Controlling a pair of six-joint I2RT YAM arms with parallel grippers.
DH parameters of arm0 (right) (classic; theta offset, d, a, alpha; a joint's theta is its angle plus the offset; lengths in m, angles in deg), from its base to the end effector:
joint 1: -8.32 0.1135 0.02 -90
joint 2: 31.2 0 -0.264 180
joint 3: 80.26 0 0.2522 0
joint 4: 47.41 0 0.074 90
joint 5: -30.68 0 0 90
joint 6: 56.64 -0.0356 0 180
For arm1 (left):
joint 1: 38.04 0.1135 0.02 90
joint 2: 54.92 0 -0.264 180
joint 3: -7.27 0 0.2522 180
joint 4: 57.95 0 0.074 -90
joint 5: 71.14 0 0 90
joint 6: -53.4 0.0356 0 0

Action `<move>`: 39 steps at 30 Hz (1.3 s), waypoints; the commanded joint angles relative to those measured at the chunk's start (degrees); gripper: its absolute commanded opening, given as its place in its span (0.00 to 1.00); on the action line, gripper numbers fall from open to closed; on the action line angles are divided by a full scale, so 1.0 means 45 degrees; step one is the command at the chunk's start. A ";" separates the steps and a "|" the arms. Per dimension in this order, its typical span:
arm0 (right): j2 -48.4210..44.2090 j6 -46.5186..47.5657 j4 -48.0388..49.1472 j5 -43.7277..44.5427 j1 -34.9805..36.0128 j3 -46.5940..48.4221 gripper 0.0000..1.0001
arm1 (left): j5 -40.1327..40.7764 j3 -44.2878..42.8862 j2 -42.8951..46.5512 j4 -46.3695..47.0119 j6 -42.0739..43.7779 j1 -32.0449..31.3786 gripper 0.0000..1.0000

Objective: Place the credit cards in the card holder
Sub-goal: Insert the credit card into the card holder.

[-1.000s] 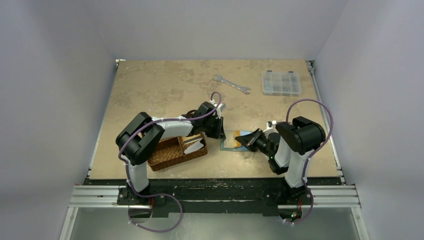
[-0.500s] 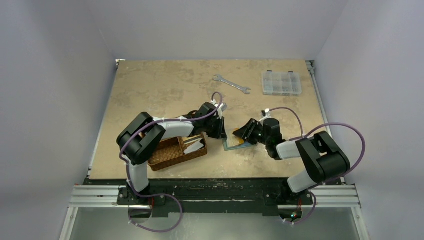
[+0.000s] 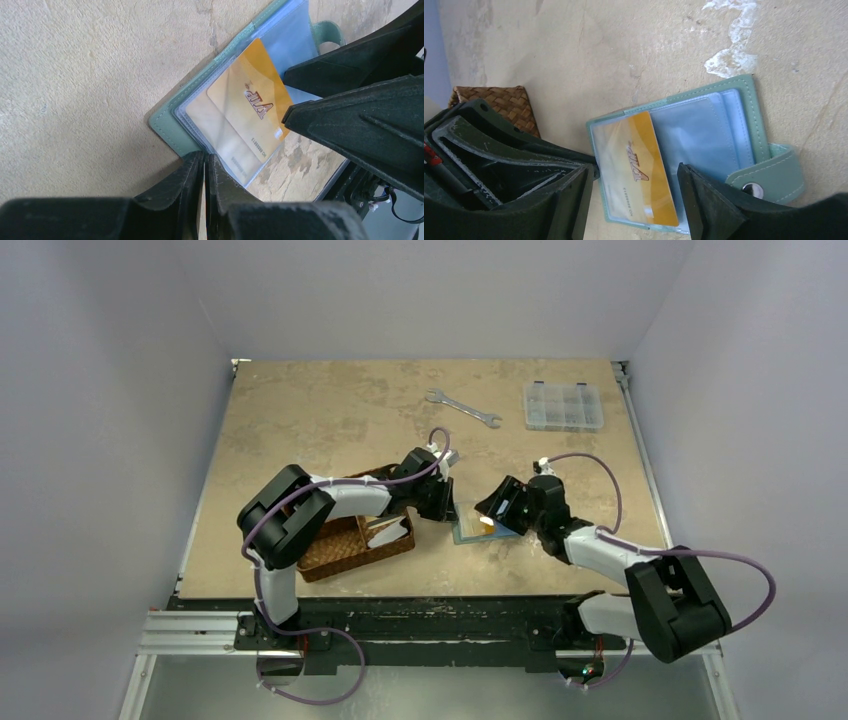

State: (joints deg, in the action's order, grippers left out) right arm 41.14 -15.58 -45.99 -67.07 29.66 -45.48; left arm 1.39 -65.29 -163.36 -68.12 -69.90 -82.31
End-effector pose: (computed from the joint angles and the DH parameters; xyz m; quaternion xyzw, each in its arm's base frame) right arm 0.2107 0.0875 0.1469 0.1825 0.8711 0.3094 0.3348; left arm 0.2666 -0.2748 0.1384 0.1442 0.9070 -0.3415 0.2001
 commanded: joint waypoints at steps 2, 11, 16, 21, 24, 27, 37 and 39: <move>0.0075 0.0979 -0.2325 0.1145 -0.0105 0.0010 0.70 | 0.0307 0.0089 -0.0506 -0.1073 0.0466 0.0014 0.11; 0.0569 0.0869 -0.0934 -0.0247 0.0252 -0.0079 0.43 | 0.0146 0.0119 -0.0533 -0.1004 0.0355 -0.0015 0.11; 0.0859 -0.0194 0.0246 -0.0986 0.0921 -0.0237 0.23 | -0.0035 0.0044 -0.0589 -0.0994 0.0257 -0.0117 0.10; 0.1265 -0.0802 0.1000 -0.1310 0.1255 -0.0261 0.15 | -0.0098 -0.0098 -0.0635 -0.0996 0.0193 -0.0236 0.09; 0.0576 -0.0107 -0.0029 -0.0596 0.1261 0.0040 0.18 | 0.0003 -0.0135 -0.0532 -0.0994 0.0260 -0.0240 0.09; -0.0018 0.0656 -0.0958 0.0040 0.1244 0.0373 0.25 | 0.0069 -0.0254 -0.0533 -0.1148 0.0411 -0.0237 0.09; 0.1462 0.0885 0.1684 -0.1443 0.1242 0.0214 0.42 | 0.0040 -0.1283 -0.1125 -0.1548 0.0808 -0.0229 0.10; 0.1720 0.1147 0.1972 -0.1714 0.1249 0.0493 0.43 | 0.0144 -0.1636 -0.1307 -0.1670 0.0952 -0.0238 0.10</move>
State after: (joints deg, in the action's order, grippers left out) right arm 45.33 -12.65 -42.58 -70.65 34.42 -45.74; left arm 1.19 -69.82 -165.02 -73.91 -68.22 -82.20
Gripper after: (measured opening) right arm 0.417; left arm 0.099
